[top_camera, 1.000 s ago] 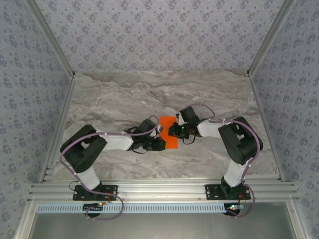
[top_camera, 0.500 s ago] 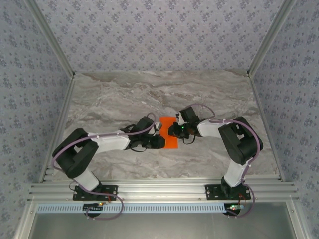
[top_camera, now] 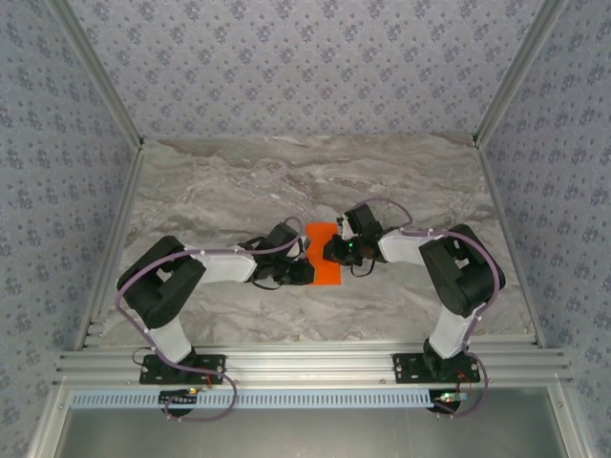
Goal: Fold a paper plane with a square sheet of paper (fold left side to right side)
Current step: Fold the triangle a second time at the center of the table.
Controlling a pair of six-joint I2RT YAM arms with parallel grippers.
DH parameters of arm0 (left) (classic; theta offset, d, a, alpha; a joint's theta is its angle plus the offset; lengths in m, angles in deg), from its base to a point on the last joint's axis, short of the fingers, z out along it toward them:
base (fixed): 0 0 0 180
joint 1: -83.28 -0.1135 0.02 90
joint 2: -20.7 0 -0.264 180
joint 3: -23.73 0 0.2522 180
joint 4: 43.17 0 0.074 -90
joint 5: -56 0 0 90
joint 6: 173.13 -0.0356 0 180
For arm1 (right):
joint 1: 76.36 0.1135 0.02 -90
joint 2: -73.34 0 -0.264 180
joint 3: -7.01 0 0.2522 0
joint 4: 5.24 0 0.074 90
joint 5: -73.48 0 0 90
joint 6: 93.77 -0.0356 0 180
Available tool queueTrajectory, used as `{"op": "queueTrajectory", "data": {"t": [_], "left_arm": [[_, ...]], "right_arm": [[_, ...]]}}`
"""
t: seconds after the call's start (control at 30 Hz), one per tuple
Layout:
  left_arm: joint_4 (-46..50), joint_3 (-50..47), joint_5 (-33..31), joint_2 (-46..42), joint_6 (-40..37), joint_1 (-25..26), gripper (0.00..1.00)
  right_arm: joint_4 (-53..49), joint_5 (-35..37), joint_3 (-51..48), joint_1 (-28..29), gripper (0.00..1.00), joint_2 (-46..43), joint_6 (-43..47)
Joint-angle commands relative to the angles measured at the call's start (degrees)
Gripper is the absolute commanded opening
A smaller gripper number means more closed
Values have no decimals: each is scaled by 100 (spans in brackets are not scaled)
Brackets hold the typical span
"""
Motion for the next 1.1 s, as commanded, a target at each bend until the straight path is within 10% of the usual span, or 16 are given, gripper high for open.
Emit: {"op": "queueTrajectory", "data": {"t": [0.0,1.07], "left_arm": [[213,-124,-202,160,-18,0,12],[508,-62,-428,159,43,103,10]], "right_arm": [[-174,39,-133,-17,14,-523,177],[419,-84,-357,680,12,-349,68]]}}
